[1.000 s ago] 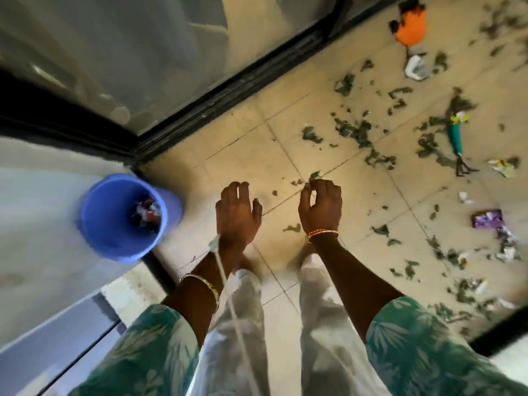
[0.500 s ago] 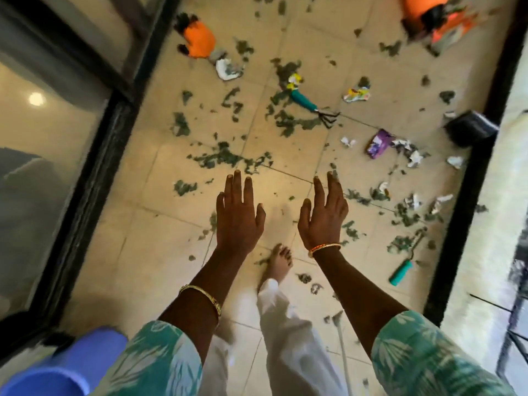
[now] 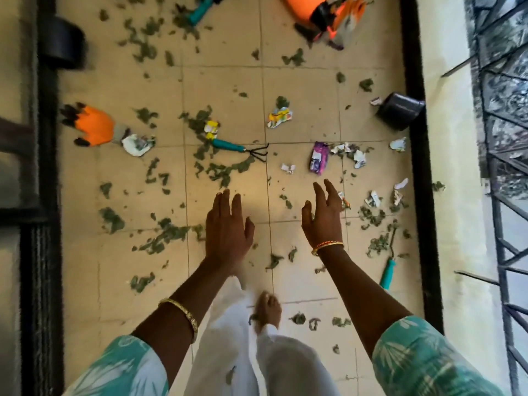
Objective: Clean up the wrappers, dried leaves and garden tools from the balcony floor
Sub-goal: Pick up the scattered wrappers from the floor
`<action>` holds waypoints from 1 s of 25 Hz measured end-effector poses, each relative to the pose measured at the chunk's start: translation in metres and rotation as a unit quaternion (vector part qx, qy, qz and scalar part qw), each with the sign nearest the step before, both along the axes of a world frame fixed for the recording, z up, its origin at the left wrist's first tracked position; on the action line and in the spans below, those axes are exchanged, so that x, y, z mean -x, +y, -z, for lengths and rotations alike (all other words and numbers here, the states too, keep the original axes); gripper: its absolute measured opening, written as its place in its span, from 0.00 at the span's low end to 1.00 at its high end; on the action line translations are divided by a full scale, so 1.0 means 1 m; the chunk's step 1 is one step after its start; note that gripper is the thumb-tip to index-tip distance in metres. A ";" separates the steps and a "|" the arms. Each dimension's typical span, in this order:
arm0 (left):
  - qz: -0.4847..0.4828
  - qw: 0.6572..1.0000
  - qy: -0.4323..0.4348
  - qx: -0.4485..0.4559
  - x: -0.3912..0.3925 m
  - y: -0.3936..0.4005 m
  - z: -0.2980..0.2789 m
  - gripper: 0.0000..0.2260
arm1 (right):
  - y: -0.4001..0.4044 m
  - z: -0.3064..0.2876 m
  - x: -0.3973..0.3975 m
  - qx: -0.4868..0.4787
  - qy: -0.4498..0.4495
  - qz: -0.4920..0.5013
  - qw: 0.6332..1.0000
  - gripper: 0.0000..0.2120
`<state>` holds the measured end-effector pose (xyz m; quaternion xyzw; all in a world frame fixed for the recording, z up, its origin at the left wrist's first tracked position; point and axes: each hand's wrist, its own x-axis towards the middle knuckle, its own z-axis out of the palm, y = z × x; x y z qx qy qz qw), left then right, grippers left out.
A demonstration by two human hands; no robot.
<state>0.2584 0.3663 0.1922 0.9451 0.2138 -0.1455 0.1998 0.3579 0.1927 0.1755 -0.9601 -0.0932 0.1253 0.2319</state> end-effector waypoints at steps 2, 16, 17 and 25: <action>0.043 0.999 0.009 0.007 -0.041 0.002 0.026 0.26 | 0.009 0.028 -0.032 -0.003 0.004 0.004 1.000 0.23; 0.085 0.977 -0.151 0.127 -0.258 0.002 0.335 0.15 | 0.012 0.363 -0.153 -0.089 -0.120 -0.098 0.984 0.18; 0.083 0.971 -0.165 0.150 -0.268 0.000 0.342 0.13 | 0.011 0.364 -0.159 -0.127 -0.130 -0.051 0.982 0.16; 0.010 0.919 -0.060 0.391 -0.328 -0.058 0.340 0.15 | 0.015 0.317 -0.206 -0.397 -0.020 0.227 0.889 0.21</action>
